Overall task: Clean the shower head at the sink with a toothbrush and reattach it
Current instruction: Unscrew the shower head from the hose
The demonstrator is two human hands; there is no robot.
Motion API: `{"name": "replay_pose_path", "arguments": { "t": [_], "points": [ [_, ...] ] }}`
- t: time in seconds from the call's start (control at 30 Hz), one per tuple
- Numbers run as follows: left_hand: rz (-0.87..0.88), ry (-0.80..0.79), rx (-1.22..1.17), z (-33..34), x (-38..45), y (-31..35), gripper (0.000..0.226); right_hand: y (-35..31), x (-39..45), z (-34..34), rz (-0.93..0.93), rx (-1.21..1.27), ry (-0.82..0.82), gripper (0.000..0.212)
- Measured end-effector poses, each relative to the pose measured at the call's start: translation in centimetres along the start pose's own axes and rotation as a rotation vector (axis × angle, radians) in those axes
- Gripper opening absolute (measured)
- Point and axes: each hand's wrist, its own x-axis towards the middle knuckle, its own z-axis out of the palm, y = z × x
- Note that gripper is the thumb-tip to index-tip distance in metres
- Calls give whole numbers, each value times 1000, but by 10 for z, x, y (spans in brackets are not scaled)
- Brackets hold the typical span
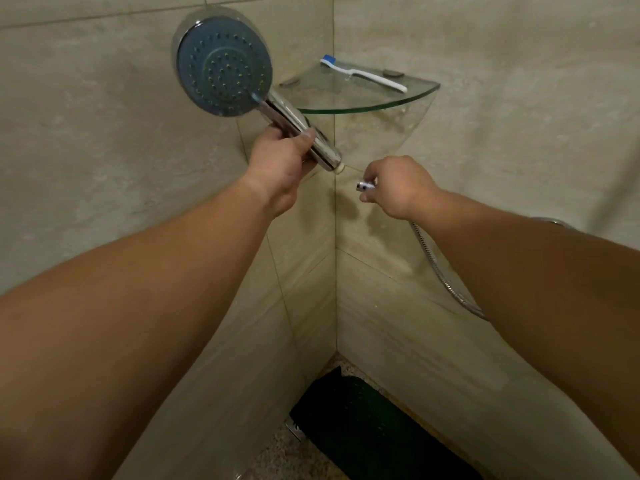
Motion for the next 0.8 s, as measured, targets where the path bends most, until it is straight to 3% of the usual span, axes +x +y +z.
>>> {"name": "replay_pose_path", "arguments": {
  "t": [0.1,0.2,0.27,0.53,0.63,0.7,0.8],
  "points": [
    [-11,-8,4,-1,-1,-1,23,11,-9,5,38,-65,63,22],
    [-14,-8,9,-1,-2,-3,26,21,-18,16,76,-155,-32,23],
    [-21,-3,8,-2,-3,-4,30,24,-18,15,127,-106,22,22],
    [-27,-10,21,-1,-11,-7,27,36,-31,26,153,-149,-161,27],
    [-25,-6,23,-3,-13,-8,30,40,-33,36,150,-147,-104,23],
    [-31,-4,39,-3,-15,-10,33,45,-39,44,163,-169,-210,23],
    [-45,7,48,-5,-14,-14,36,53,-45,57,167,-197,-234,21]
  ]
}}
